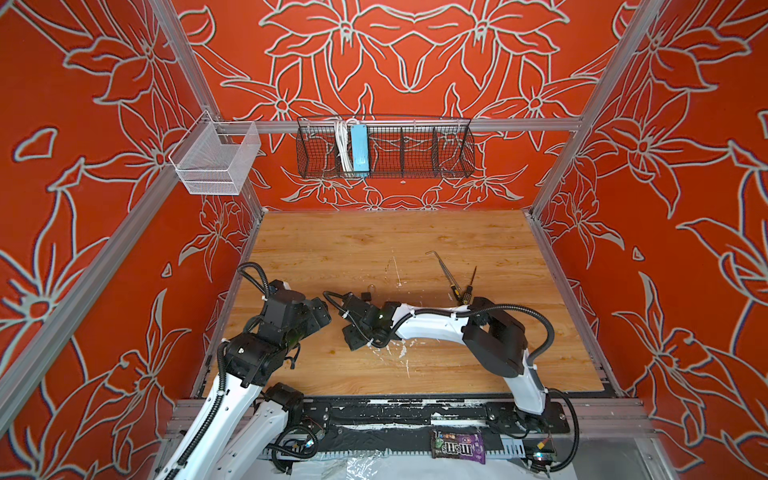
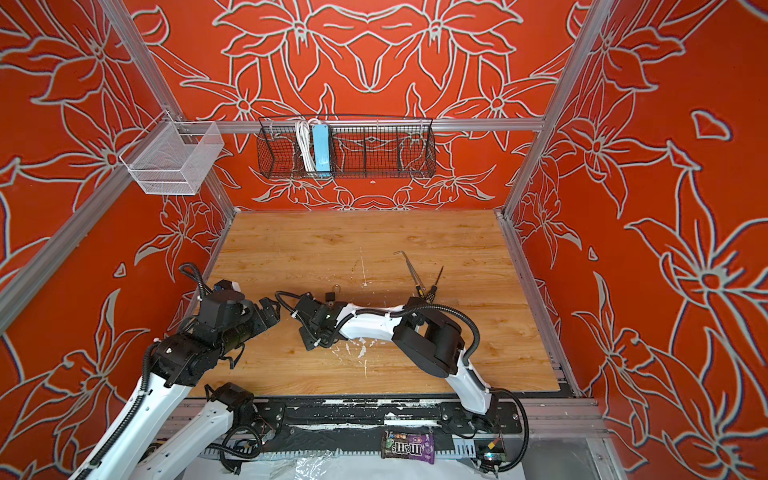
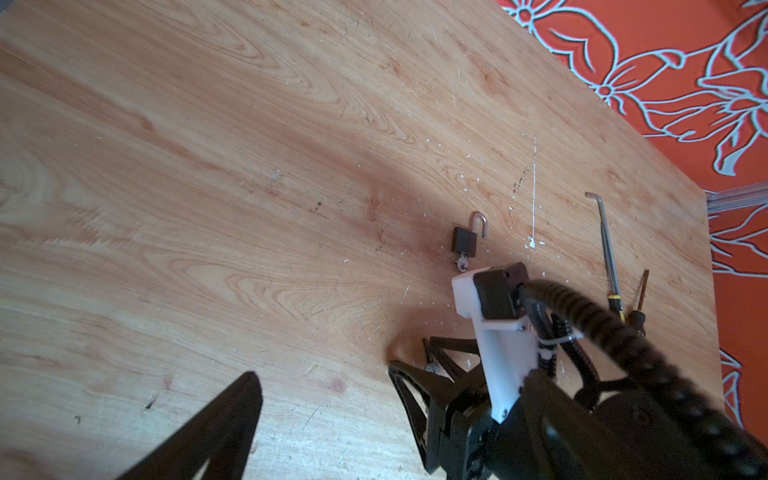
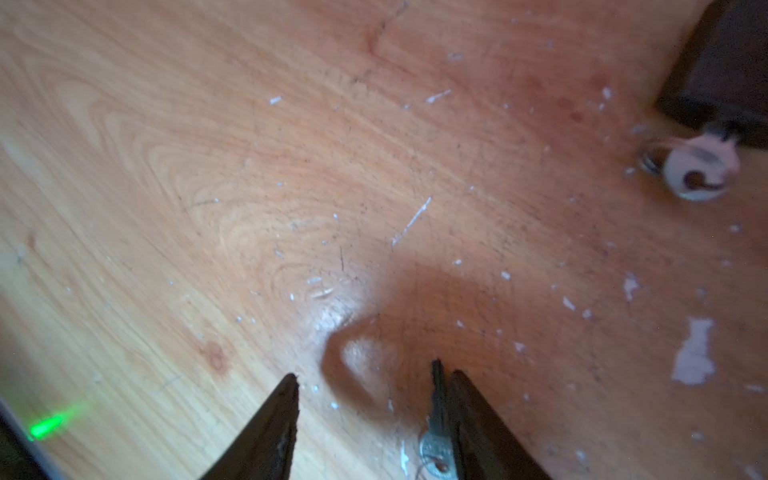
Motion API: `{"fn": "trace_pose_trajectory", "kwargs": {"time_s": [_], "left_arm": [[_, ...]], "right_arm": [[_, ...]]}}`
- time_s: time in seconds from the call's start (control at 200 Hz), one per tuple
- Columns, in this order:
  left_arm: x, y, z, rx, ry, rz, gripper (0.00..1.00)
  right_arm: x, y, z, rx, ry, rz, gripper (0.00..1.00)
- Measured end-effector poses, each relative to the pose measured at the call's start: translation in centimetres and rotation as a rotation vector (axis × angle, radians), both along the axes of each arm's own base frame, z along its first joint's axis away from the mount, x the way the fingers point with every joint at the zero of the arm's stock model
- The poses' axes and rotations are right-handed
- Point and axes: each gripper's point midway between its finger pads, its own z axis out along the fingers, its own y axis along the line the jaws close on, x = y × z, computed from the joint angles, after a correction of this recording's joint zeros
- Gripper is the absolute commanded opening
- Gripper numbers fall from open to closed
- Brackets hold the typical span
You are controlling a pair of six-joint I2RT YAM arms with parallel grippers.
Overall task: Unlock with the key
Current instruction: 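Lower the right gripper and close it on the silver key's ring end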
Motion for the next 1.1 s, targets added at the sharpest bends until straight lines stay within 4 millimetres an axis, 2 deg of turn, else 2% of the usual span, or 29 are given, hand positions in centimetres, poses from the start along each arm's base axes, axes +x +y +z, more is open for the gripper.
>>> {"fn": "trace_pose_trajectory", "kwargs": {"time_s": [0.22,0.6,0.941,1.101], "left_arm": [[0.1,-0.2,-0.1,-0.025,-0.001,0.006,0.98],[-0.3,-0.4,-0.1,-0.068,-0.028,0.011,0.98],[-0.6,-0.6,-0.1,-0.084,-0.036,0.004,0.98],[-0.8,-0.7,0.1,-0.093,-0.047,-0.001,0.98]], "right_arm": [[-0.2,-1.8,0.4,-0.079,-0.031,0.037,0.53],[-1.9,-2.3,0.3,-0.145,-0.051,0.175,0.44],[-1.9,-3.0,0.0,-0.185,-0.062,0.218,0.32],[-1.9,-3.1,0.0,-0.196,-0.069,0.227,0.31]]}}
